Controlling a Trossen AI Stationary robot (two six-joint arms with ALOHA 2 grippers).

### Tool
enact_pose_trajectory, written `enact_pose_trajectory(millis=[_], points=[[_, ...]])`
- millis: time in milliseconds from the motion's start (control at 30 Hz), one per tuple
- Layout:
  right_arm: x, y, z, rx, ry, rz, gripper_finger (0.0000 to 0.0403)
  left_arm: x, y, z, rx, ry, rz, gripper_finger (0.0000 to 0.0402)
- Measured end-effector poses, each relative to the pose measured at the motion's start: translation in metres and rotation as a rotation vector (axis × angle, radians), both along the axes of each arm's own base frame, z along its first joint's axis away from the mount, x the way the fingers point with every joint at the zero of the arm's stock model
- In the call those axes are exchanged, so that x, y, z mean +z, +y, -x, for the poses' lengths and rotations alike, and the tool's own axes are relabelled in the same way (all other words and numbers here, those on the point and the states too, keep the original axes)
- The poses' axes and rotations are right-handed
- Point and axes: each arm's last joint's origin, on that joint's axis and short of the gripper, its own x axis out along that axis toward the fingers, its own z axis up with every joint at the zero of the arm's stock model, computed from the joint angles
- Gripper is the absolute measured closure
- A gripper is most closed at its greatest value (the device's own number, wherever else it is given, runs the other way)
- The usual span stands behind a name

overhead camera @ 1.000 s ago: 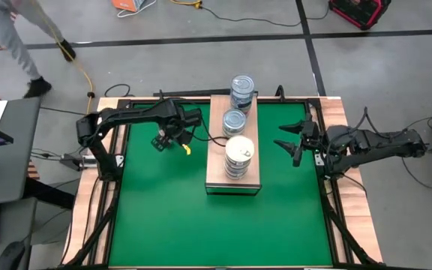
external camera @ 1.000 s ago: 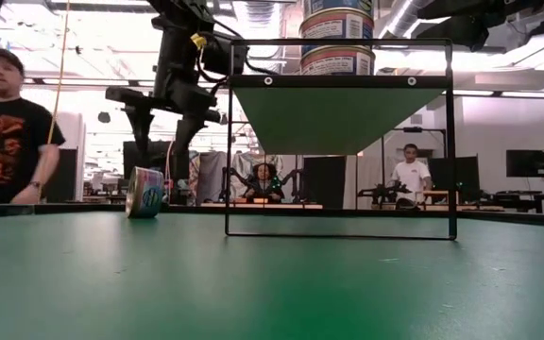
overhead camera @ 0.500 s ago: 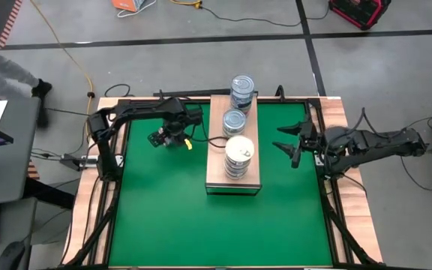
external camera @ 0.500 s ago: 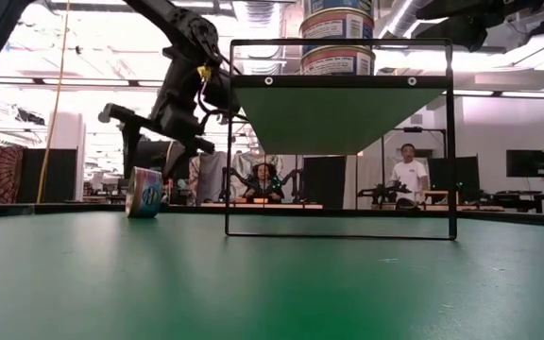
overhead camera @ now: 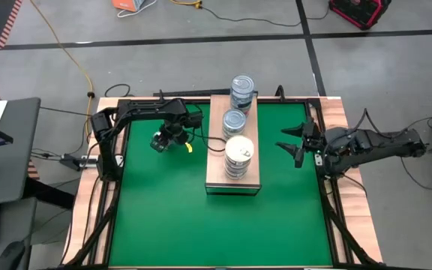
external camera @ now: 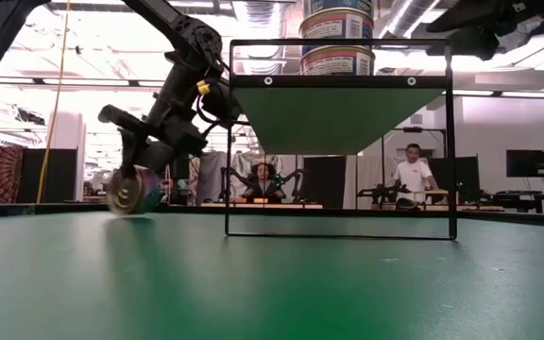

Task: Stack canned seafood by type on shelf
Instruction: Stack the blue tuna can on top of the blue tuna can on the shelf

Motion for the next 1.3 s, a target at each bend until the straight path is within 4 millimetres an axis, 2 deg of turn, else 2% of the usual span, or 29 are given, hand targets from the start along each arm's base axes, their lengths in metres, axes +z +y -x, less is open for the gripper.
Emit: enact_pose_trajectory(millis=[100, 200, 333, 500, 633, 700, 800, 900, 1067, 1200, 1300], points=[[-0.002, -0.001, 0.007, -0.009, 0.007, -0.026, 0.0109, 0.005, -0.005, 0.005, 0.174, 0.030, -0.001, 0.0210], [-0.003, -0.002, 0.017, -0.017, 0.008, -0.044, 0.0109, 0.021, -0.014, 0.007, 0.382, -0.008, 0.067, 0.0210], [0.000, -0.004, 0.025, -0.048, -0.056, -0.051, 0.0109, 0.063, -0.042, 0.013, 0.562, -0.196, 0.180, 0.0210], [-0.007, -0.004, 0.022, -0.041, -0.084, -0.028, 0.0109, 0.124, -0.076, 0.038, 0.720, -0.480, 0.288, 0.0210], [-0.003, -0.004, 0.020, -0.047, -0.127, -0.034, 0.0109, 0.164, -0.091, 0.058, 0.874, -0.758, 0.388, 0.0210], [-0.003, -0.004, 0.020, -0.046, -0.126, -0.034, 0.0109, 0.182, -0.095, 0.064, 0.946, -0.890, 0.506, 0.0210], [-0.003, -0.004, 0.018, -0.046, -0.127, -0.034, 0.0109, 0.212, -0.097, 0.061, 0.863, -1.147, 0.738, 0.0210], [-0.003, -0.004, 0.014, -0.047, -0.117, -0.037, 0.0109, 0.244, -0.099, 0.057, 0.789, -1.278, 0.962, 0.0210], [-0.004, -0.002, 0.007, -0.048, -0.114, -0.046, 0.0109, 0.282, -0.096, 0.042, 0.730, -1.355, 1.011, 0.0210], [-0.005, -0.002, 0.004, -0.050, -0.107, -0.052, 0.0109, 0.293, -0.099, 0.013, 0.693, -1.308, 1.035, 0.0210], [-0.005, -0.002, 0.004, -0.052, -0.109, -0.059, 0.0109, 0.291, -0.098, -0.008, 0.698, -1.215, 1.051, 0.0210]])
